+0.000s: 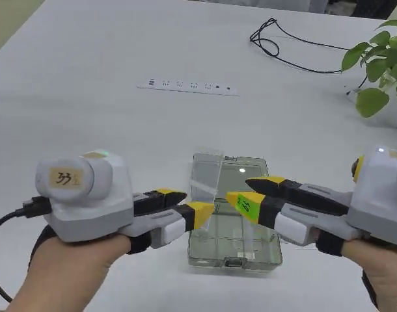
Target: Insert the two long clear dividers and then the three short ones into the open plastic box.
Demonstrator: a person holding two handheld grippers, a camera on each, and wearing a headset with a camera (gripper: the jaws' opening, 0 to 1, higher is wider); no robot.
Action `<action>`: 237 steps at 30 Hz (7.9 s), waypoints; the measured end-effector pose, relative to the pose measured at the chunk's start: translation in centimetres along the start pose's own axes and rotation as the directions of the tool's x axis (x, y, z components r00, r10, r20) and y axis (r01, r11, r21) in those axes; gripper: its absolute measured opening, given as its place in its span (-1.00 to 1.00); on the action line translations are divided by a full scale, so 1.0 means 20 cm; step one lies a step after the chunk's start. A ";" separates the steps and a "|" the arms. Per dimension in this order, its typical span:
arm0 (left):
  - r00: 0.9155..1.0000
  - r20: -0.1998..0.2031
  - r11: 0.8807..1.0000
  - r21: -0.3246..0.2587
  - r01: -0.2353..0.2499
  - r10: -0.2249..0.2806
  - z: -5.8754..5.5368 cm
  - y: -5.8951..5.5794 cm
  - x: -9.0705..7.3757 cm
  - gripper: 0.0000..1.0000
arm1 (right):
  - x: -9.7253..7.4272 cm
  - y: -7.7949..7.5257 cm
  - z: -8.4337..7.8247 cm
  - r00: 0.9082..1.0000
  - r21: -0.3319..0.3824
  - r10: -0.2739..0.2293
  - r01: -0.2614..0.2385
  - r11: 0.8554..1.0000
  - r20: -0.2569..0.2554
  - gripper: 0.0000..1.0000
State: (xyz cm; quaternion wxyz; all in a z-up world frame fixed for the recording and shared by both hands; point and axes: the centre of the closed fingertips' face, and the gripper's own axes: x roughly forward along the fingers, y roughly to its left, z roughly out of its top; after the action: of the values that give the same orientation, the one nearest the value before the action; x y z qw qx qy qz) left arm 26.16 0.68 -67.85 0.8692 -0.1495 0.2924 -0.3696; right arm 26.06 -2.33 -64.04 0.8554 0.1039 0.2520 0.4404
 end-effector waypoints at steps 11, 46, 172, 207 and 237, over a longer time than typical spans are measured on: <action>0.999 0.008 0.999 0.020 0.035 -0.035 0.02 -0.08 0.03 -0.40 | 0.05 -0.02 -0.02 0.999 0.045 -0.029 0.030 0.999 -0.015 -0.60; 0.996 -0.035 0.978 0.190 0.082 -0.077 -0.04 0.00 -0.05 0.05 | 0.06 -0.09 0.06 0.989 0.156 -0.136 0.142 0.977 -0.051 -0.87; 0.959 -0.183 0.891 0.364 0.272 -0.218 -0.31 0.13 -0.06 0.91 | 0.32 -0.45 -0.70 0.771 0.230 -0.235 0.440 0.868 -0.592 -0.76; 0.995 -0.082 0.928 0.364 0.083 -0.058 -0.17 0.05 -0.18 0.93 | -0.03 -0.27 -0.24 0.962 0.178 -0.010 0.061 0.982 -0.274 -0.16; 0.994 -0.067 0.933 0.346 0.099 -0.081 -0.17 0.08 -0.16 0.94 | -0.32 -0.60 -0.48 0.801 -0.404 -0.059 -0.235 0.884 -0.595 0.12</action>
State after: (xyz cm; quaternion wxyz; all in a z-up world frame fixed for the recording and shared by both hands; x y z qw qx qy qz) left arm 23.14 3.92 -70.10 0.8562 0.0033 0.2377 -0.4587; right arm 26.46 -15.05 -74.83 0.7113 -0.2316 0.3893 0.5374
